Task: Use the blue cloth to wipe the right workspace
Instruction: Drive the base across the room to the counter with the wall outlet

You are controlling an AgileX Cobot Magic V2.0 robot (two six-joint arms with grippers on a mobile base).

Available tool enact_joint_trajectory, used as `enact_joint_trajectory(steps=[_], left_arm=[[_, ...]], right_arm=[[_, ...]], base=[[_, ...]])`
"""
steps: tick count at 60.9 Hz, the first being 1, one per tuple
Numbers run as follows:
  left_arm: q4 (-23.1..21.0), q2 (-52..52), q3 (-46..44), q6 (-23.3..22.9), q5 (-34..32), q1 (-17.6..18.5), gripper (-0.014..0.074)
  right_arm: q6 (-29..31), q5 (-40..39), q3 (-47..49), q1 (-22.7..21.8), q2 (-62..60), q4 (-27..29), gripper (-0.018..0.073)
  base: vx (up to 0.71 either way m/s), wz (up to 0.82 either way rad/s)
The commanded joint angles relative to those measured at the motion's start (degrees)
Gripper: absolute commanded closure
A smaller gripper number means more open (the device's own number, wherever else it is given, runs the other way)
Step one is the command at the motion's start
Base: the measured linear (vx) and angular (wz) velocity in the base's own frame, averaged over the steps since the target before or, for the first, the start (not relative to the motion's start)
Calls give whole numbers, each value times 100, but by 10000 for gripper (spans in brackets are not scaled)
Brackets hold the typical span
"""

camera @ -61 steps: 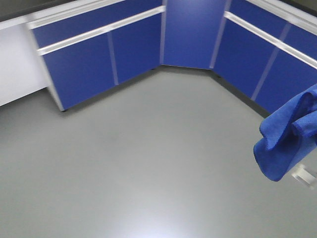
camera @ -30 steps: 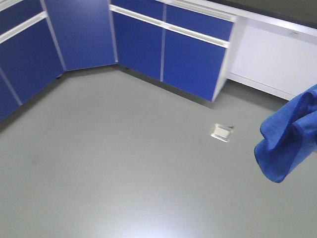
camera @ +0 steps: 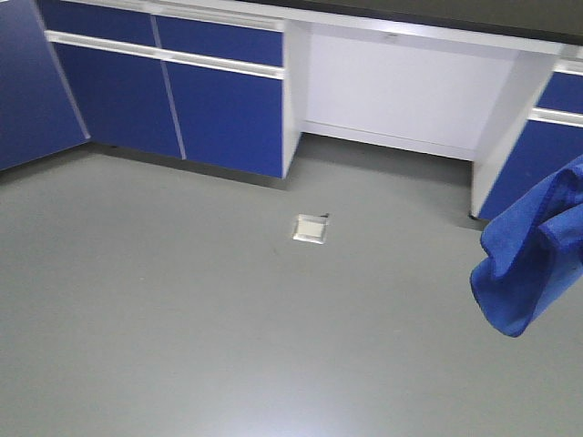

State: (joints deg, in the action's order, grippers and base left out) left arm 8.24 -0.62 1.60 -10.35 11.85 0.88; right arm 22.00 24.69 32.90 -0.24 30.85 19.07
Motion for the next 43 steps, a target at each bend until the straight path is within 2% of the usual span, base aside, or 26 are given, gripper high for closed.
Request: enact_joint_trajectory(steps=[1,43], left_arm=[[5,-93,178,-49,-470,-27,602],[5,-93,178,-49,-470,-27,602]], right_arm=[[44,-437,155,-14,-1,46,567],[44,-437,155,-14,-1,46,567]], base=[[8,-42],[17,-28]])
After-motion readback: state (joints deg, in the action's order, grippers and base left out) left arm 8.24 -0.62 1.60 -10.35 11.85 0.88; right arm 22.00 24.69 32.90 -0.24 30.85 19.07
